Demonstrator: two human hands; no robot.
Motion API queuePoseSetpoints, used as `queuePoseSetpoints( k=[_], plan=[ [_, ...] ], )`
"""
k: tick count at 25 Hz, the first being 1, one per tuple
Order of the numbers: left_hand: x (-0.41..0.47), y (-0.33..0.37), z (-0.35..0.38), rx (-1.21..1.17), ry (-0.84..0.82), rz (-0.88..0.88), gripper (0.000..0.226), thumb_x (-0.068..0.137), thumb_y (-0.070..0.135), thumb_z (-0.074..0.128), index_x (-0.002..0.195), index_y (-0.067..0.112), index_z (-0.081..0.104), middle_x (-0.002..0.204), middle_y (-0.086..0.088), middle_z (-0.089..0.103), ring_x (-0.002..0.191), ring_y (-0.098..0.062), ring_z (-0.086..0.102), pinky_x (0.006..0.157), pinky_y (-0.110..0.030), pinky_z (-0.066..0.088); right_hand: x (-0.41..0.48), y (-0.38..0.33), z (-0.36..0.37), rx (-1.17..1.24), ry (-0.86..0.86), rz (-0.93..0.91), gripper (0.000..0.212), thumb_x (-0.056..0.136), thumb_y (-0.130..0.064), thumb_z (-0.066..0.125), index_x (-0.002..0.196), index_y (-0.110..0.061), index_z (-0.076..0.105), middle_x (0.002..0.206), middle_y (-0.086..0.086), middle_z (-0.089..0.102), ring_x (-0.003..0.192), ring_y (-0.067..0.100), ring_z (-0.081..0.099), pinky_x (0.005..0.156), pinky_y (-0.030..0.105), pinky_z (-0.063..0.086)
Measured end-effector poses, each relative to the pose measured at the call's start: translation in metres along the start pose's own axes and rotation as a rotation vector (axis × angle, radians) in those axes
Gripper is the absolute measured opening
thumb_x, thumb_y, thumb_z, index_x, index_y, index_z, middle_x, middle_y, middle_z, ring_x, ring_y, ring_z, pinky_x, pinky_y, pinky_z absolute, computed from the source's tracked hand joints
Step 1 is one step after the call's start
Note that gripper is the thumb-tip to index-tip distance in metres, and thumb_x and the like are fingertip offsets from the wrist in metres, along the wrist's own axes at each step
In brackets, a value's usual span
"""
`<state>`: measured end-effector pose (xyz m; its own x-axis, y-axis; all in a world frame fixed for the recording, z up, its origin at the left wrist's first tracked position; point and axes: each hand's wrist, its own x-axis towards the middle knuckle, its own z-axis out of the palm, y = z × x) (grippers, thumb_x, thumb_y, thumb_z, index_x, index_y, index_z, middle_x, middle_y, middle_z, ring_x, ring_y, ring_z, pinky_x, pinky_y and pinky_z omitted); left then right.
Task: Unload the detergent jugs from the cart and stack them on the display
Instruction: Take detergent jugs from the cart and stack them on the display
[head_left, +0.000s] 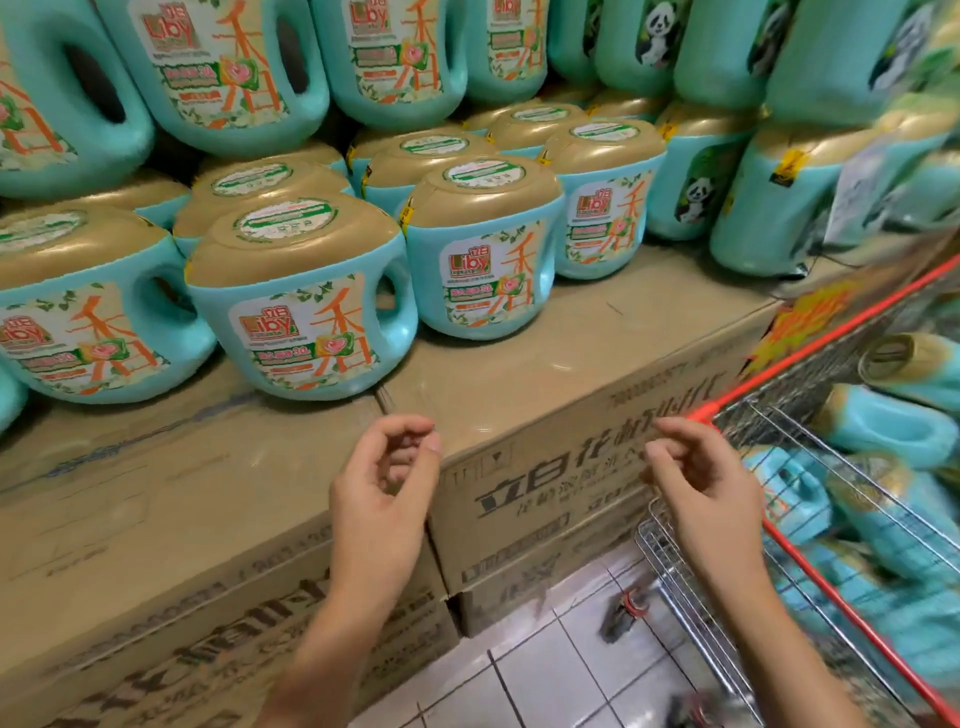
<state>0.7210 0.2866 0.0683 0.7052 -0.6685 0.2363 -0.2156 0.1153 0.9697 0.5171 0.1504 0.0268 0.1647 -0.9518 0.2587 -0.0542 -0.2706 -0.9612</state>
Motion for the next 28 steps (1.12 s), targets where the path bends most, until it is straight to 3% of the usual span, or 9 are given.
queuePoseSetpoints(
  k=[3, 5, 8, 10, 14, 21, 24, 26, 28],
  plan=[
    [-0.028, -0.005, 0.054, -0.037, -0.269, -0.096, 0.024, 0.089, 0.011, 0.064, 0.088, 0.035, 0.069, 0.085, -0.005, 0.066, 0.077, -0.020, 0.061, 0.069, -0.016, 0.050, -0.020, 0.015, -0.054, -0.043, 0.065, 0.064, 0.024, 0.090, 0.002, 0.060, 0.093, -0.021, 0.065, 0.067, -0.001, 0.056, 0.062, 0.009, 0.052, 0.060, 0.016, 0.045],
    [-0.037, -0.008, 0.092, -0.056, -0.376, -0.148, 0.021, 0.089, 0.009, 0.064, 0.087, 0.029, 0.070, 0.086, -0.012, 0.065, 0.078, -0.023, 0.061, 0.069, -0.018, 0.051, -0.024, 0.023, -0.092, -0.059, 0.138, 0.115, 0.024, 0.090, 0.001, 0.061, 0.089, -0.022, 0.066, 0.066, -0.002, 0.058, 0.060, 0.005, 0.052, 0.059, 0.013, 0.044],
    [-0.047, -0.011, 0.157, -0.071, -0.486, -0.177, 0.017, 0.089, 0.006, 0.064, 0.089, 0.022, 0.070, 0.087, -0.018, 0.067, 0.083, -0.033, 0.062, 0.072, -0.021, 0.051, -0.020, 0.034, -0.151, -0.078, 0.223, 0.157, 0.022, 0.090, 0.002, 0.060, 0.090, -0.019, 0.066, 0.070, 0.009, 0.060, 0.065, 0.015, 0.055, 0.066, 0.023, 0.048],
    [-0.053, -0.010, 0.202, -0.082, -0.527, -0.180, 0.016, 0.088, 0.006, 0.064, 0.089, 0.021, 0.069, 0.087, -0.019, 0.067, 0.082, -0.033, 0.062, 0.071, -0.020, 0.050, -0.008, 0.040, -0.189, -0.085, 0.258, 0.192, 0.020, 0.090, 0.004, 0.058, 0.091, -0.016, 0.064, 0.072, 0.015, 0.058, 0.069, 0.020, 0.055, 0.068, 0.031, 0.048],
    [-0.058, -0.007, 0.297, -0.097, -0.677, -0.195, 0.015, 0.089, 0.005, 0.063, 0.094, 0.017, 0.069, 0.093, -0.026, 0.065, 0.078, -0.023, 0.059, 0.070, -0.019, 0.050, 0.023, 0.052, -0.271, -0.176, 0.339, 0.215, 0.014, 0.090, -0.002, 0.061, 0.093, -0.015, 0.065, 0.069, 0.008, 0.062, 0.058, 0.004, 0.057, 0.060, 0.014, 0.048],
    [-0.025, -0.034, 0.477, 0.027, -0.927, -0.227, 0.011, 0.091, 0.013, 0.063, 0.093, 0.023, 0.065, 0.091, -0.016, 0.069, 0.082, -0.019, 0.063, 0.077, -0.033, 0.053, 0.094, 0.121, -0.372, -0.288, 0.523, 0.404, 0.010, 0.090, -0.009, 0.062, 0.098, -0.014, 0.063, 0.076, 0.001, 0.061, 0.073, 0.019, 0.060, 0.074, 0.035, 0.050],
    [-0.005, -0.073, 0.558, 0.123, -0.988, -0.287, 0.009, 0.091, 0.012, 0.064, 0.099, 0.011, 0.067, 0.087, -0.007, 0.066, 0.074, -0.015, 0.059, 0.071, -0.026, 0.050, 0.118, 0.167, -0.398, -0.354, 0.617, 0.477, 0.013, 0.089, -0.010, 0.063, 0.091, -0.023, 0.061, 0.076, -0.005, 0.060, 0.079, 0.019, 0.057, 0.077, 0.032, 0.047],
    [0.004, -0.108, 0.608, 0.251, -1.006, -0.362, 0.020, 0.090, 0.016, 0.063, 0.106, 0.004, 0.066, 0.094, -0.015, 0.067, 0.079, -0.026, 0.062, 0.076, -0.031, 0.051, 0.130, 0.202, -0.410, -0.375, 0.659, 0.581, 0.010, 0.088, -0.013, 0.064, 0.090, -0.023, 0.061, 0.072, -0.008, 0.057, 0.078, 0.018, 0.055, 0.073, 0.025, 0.040],
    [0.007, -0.144, 0.646, 0.403, -1.048, -0.434, 0.028, 0.090, 0.023, 0.065, 0.108, 0.001, 0.066, 0.108, -0.024, 0.067, 0.101, -0.037, 0.063, 0.088, -0.040, 0.049, 0.140, 0.241, -0.417, -0.411, 0.653, 0.746, 0.015, 0.088, -0.014, 0.063, 0.103, -0.013, 0.064, 0.078, -0.001, 0.059, 0.081, 0.017, 0.053, 0.071, 0.025, 0.037]
  ],
)
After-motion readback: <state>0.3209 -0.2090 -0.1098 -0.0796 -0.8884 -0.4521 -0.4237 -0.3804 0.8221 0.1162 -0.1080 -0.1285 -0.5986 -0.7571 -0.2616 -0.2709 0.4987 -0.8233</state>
